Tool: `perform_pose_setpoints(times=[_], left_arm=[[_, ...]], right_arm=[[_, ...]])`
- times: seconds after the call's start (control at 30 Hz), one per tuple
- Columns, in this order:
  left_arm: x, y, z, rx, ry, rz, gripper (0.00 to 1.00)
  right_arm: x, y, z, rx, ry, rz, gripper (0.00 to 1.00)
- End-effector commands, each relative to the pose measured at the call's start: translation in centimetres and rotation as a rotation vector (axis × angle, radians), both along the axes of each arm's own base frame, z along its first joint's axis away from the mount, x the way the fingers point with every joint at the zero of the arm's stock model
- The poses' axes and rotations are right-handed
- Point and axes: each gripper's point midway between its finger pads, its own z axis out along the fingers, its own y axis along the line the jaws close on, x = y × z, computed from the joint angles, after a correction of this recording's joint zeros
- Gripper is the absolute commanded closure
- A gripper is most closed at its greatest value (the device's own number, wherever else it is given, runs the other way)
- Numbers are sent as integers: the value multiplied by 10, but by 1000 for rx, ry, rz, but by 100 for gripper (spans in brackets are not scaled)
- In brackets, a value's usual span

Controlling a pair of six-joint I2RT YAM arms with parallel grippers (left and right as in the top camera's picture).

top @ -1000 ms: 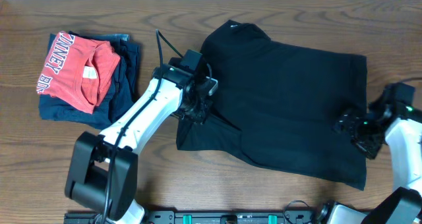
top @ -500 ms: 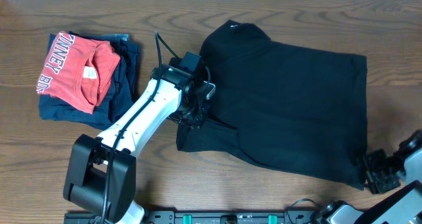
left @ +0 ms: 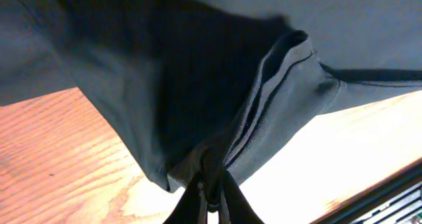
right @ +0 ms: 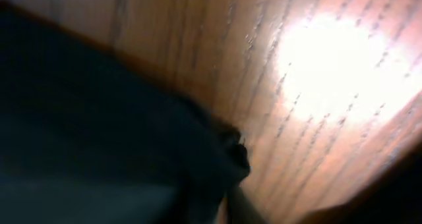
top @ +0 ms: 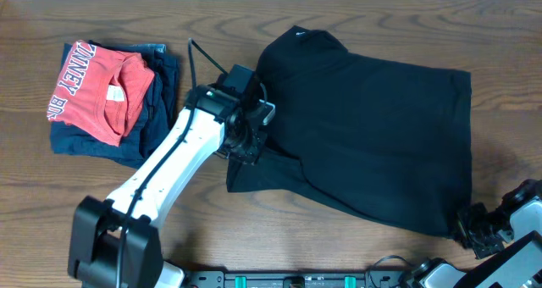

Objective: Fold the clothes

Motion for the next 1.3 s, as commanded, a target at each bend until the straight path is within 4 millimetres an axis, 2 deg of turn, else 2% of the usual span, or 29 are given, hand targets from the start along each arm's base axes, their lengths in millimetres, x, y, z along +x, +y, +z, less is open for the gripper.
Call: perform_pose_setpoints(times=[0.0, 0.27, 0.4, 0.5, 0.6, 0.67, 0.8, 0.9, 1.1, 1.27], left_arm=[[4, 0, 19, -11, -62, -2, 94], [-1, 9, 27, 17, -75, 3, 94], [1, 23, 24, 100, -91, 17, 94], [6, 26, 24, 114, -116, 22, 94], [17, 21, 27, 97, -161, 26, 94], [28, 18, 29, 86, -207, 31, 94], [57, 15, 39, 87, -339, 52, 94], [72, 13, 45, 83, -408, 46, 94], [88, 19, 50, 128, -483, 54, 94], [98, 14, 43, 123, -496, 52, 94]], right_arm=[[-3, -7, 3, -21, 16, -22, 99], [18, -12, 53, 43, -41, 31, 99], [26, -15, 64, 36, -75, 30, 99], [38, -12, 65, 55, -141, 36, 99], [72, -8, 72, 79, -314, 113, 99], [87, -6, 76, 84, -387, 145, 99], [108, -8, 79, 55, -447, 150, 99], [126, -10, 84, 21, -507, 190, 99], [159, -8, 93, -45, -600, 269, 99], [173, -13, 96, -95, -612, 224, 99]])
